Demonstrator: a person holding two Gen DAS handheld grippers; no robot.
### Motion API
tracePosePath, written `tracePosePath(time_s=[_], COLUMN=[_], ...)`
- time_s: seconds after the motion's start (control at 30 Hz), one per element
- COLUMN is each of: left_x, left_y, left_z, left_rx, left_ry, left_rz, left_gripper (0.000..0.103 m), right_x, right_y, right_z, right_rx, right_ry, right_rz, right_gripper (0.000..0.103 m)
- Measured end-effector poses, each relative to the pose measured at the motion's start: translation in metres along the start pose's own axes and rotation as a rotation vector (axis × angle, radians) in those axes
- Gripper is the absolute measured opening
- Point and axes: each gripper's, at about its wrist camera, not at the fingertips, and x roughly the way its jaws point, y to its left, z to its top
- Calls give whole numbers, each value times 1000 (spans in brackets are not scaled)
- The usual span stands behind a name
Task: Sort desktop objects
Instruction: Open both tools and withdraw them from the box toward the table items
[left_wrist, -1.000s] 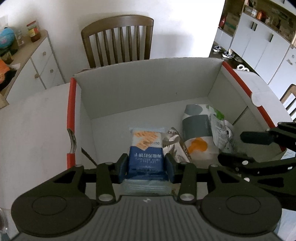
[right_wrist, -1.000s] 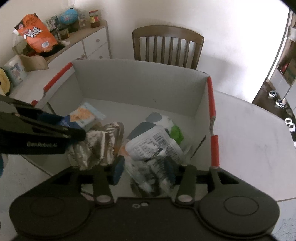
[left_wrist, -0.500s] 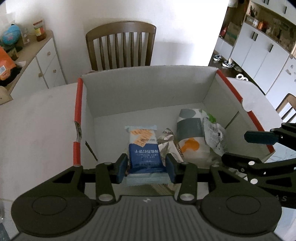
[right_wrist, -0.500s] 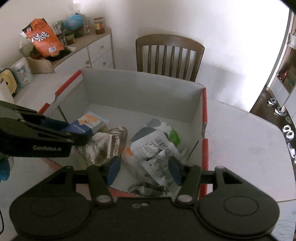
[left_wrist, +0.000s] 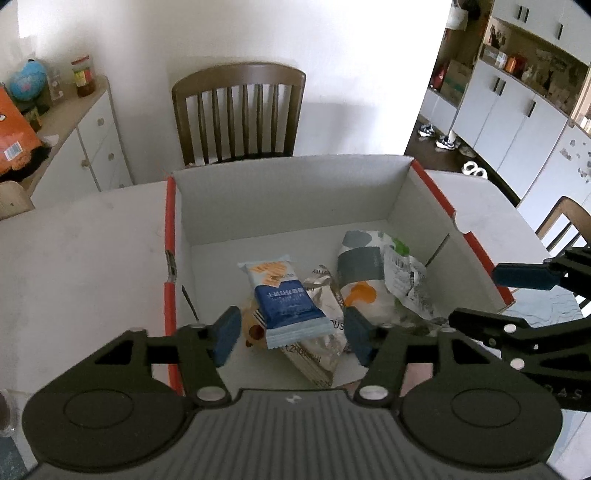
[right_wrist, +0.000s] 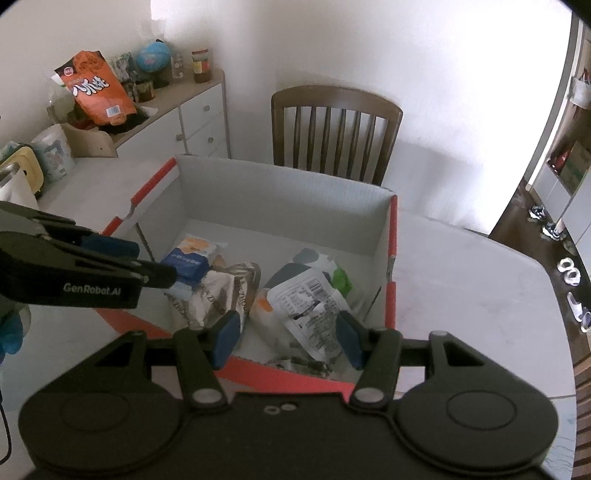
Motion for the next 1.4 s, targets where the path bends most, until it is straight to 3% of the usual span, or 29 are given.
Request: tracePosePath(time_s=[0.1,0.2,0.33,0.4,0.57,0.67,0.9,1.4], left_x=[-7,-13,-22,-27,-40,-47,-65,-103], left_y=[-1,-2,-2,-3,-5,-8,-16,-24], left_z=[-2,-4,-9,-12,-18,-21,-29,-58], left_rx=[1,-2,8,12,28,34,75,109], left_ry=[-10,-21,-31,-38,-60,-71,-103,-132], left_rz=[-4,-6,-6,-7,-5,-22,-35,-80], left_gripper=[62,73,78,85,89,103,103,103], right_x=[-9,-18,-28,-33,-48,-58,-83,-121], right_y=[2,5,7,7,10,12,15,25], right_z=[-1,-3,-7,-10,-17,-21,-32,-65], right_rx=[-5,-6,-5,-4,-2,3,22,79], right_ry=[-15,-23,-31,-34,-43,-57,-95,-109], right_rz=[-10,-17,-27,-33,-46,-53,-71,-107], right_gripper=[66,66,68,70,73,79,91,91])
